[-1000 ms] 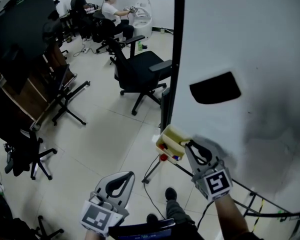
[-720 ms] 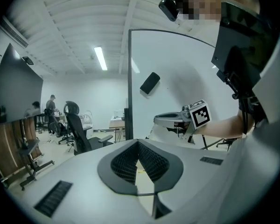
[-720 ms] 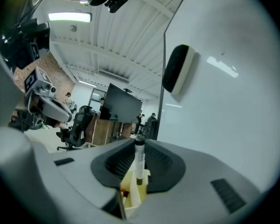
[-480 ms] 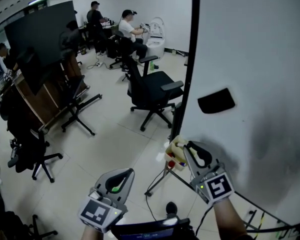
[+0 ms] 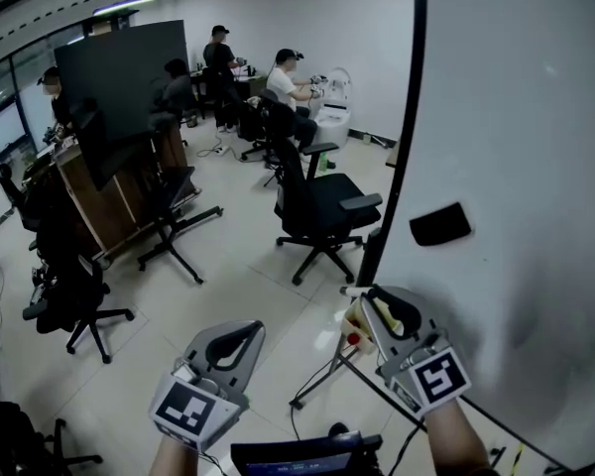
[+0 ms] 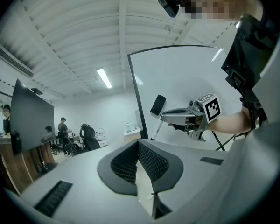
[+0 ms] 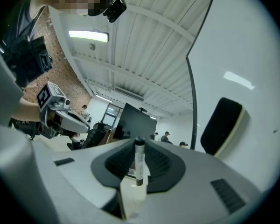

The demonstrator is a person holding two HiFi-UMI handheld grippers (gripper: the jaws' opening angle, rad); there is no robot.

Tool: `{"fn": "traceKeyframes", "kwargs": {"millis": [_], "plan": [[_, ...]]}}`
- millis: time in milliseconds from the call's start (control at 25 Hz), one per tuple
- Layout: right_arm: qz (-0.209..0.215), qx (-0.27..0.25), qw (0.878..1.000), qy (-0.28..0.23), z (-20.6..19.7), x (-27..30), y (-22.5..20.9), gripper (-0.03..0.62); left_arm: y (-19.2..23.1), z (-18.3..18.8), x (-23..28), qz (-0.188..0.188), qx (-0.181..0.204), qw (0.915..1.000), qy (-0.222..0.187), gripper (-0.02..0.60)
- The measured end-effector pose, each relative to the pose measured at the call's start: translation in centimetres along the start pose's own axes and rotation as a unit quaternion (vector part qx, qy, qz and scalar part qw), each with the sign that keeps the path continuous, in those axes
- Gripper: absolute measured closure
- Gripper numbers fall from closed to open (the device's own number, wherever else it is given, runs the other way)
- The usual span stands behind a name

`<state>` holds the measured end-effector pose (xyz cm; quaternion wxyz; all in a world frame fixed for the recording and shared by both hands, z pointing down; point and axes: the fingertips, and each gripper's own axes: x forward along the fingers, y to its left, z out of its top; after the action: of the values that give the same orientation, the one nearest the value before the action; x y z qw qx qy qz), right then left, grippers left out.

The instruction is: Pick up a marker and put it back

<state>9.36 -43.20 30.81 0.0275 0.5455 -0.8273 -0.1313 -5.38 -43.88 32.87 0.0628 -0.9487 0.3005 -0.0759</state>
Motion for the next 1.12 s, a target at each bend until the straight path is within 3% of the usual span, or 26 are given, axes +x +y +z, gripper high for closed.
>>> {"fn": "traceKeyframes", "kwargs": {"millis": [240, 480, 1120], "plan": [[0.038, 0.002, 0.998, -0.048, 5.6, -0.1, 2.8, 0.517, 1.1, 1.9, -2.5, 0.016, 0.010, 0.9996, -0.021, 0.586], [0.066, 0.024, 0.994, -0.081, 8.7, -0.9, 4.5, 0.517, 1.0, 3.0, -4.0, 0.026, 0.013, 0.9989, -0.036, 0.586], [0.101, 0.036, 0.993, -0.051, 8.0, -2.7, 10.3, 0.516, 0.0, 2.4, -9.9, 0.044, -0.003, 0.9976, -0.053, 0.586]]}}
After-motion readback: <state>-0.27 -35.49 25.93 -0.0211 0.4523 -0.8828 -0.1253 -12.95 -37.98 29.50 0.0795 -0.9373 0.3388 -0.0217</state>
